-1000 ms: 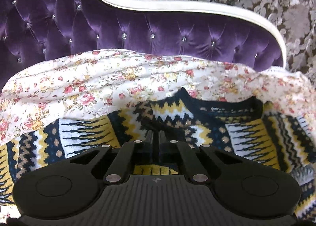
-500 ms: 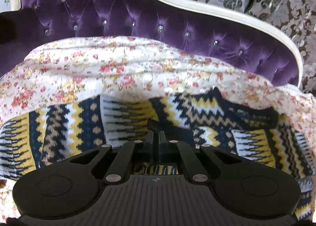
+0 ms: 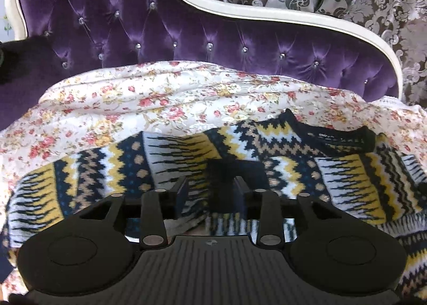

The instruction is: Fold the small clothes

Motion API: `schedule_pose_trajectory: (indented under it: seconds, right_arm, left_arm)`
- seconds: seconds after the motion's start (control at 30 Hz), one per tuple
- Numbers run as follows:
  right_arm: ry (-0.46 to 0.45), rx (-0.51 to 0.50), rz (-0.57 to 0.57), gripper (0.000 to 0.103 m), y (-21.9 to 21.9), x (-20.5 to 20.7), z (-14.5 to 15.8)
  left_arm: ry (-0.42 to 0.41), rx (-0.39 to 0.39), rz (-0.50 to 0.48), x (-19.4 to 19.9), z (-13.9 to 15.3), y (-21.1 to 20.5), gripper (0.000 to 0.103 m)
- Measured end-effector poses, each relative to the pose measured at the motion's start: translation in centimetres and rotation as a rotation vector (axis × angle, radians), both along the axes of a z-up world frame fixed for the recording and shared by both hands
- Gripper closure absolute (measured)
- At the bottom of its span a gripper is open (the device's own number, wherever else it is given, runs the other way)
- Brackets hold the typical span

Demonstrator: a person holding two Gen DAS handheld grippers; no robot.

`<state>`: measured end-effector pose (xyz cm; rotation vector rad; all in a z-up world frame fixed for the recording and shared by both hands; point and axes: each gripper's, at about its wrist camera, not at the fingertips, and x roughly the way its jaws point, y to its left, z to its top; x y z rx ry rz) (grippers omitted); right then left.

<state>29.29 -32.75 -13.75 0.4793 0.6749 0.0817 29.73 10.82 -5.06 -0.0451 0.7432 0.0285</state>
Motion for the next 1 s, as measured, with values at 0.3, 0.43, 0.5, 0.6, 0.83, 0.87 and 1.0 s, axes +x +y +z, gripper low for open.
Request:
schedule_pose_trajectory:
  seconds: [0.3, 0.43, 0.5, 0.6, 0.83, 0.87, 1.0]
  right_arm:
    - [0.036, -0.171, -0.054, 0.076, 0.3, -0.6, 1.4]
    - [-0.004, -0.185, -0.097, 0.02, 0.2, -1.1, 2.3]
    - [-0.052, -0.194, -0.121, 0.019, 0.2, -1.5, 2.8]
    - [-0.118, -0.191, -0.094, 0.011, 0.5, -2.0, 3.7]
    - [-0.234, -0.095, 0.072, 0.0, 2.6, -2.7, 5.0]
    - [-0.247, -0.084, 0.094, 0.0, 2.9, -3.0, 5.1]
    - [-0.28, -0.044, 0.158, 0.0, 4.1, -3.2, 5.3]
  left_arm:
    - [-0.025, 0.012, 0.025, -1.7, 0.4, 2.3, 0.037]
    - [-0.029, -0.056, 0.032, -2.6, 0.4, 3.8, 0.036]
    - [-0.039, -0.09, 0.053, -3.2, 0.5, 4.8, 0.035]
    - [-0.064, -0.129, 0.094, -4.3, 0.7, 6.3, 0.031]
    - [-0.072, -0.199, 0.213, -6.3, 0.7, 10.9, 0.031]
    - [-0.07, -0.214, 0.231, -6.7, 0.6, 11.7, 0.031]
    - [-0.049, -0.287, 0.323, -8.0, -0.3, 14.9, 0.03]
